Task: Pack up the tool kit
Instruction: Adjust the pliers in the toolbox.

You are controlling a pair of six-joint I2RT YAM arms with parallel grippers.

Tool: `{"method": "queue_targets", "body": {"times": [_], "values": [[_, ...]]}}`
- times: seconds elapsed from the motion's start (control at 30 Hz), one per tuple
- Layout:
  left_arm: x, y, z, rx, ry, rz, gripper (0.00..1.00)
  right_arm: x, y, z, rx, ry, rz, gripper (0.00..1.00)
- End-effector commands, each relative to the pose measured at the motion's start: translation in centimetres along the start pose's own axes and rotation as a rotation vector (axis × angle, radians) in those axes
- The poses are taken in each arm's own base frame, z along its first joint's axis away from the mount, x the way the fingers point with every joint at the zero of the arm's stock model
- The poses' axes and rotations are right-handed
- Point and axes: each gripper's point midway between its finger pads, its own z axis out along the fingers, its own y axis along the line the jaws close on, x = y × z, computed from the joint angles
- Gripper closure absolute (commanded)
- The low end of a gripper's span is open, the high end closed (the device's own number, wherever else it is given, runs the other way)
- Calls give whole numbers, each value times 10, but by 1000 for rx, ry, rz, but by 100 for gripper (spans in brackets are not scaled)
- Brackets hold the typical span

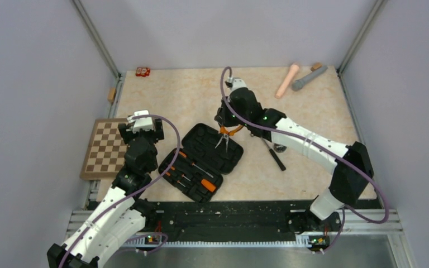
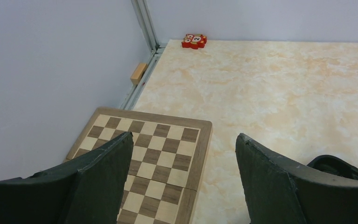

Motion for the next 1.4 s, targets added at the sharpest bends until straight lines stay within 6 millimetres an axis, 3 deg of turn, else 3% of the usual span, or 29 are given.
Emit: {"method": "queue_targets", "body": {"times": [0.0,0.3,0.53,0.8,1.03,1.2,1.37], "values": [[-7,0,1,1,-30,-19,15,-6,20,6,-176,109,-503,100],[-6,6,1,-36,-31,-16,15,60,7,27,-287,398,-1284,100],[-6,12,1,-64,-33,-10,16,102,-5,50,-313,537,-1641,100],[-6,11,2,-61,-33,-8,16,149,9,53,-554,582,-1754,100],[-5,12,2,-68,-32,-6,16,170,7,69,-600,604,-1737,99],[-4,12,2,-68,-31,-7,16,173,-1,80,-552,614,-1718,78],[-5,11,2,-65,-32,-8,16,151,12,80,-492,520,-1628,63]]}}
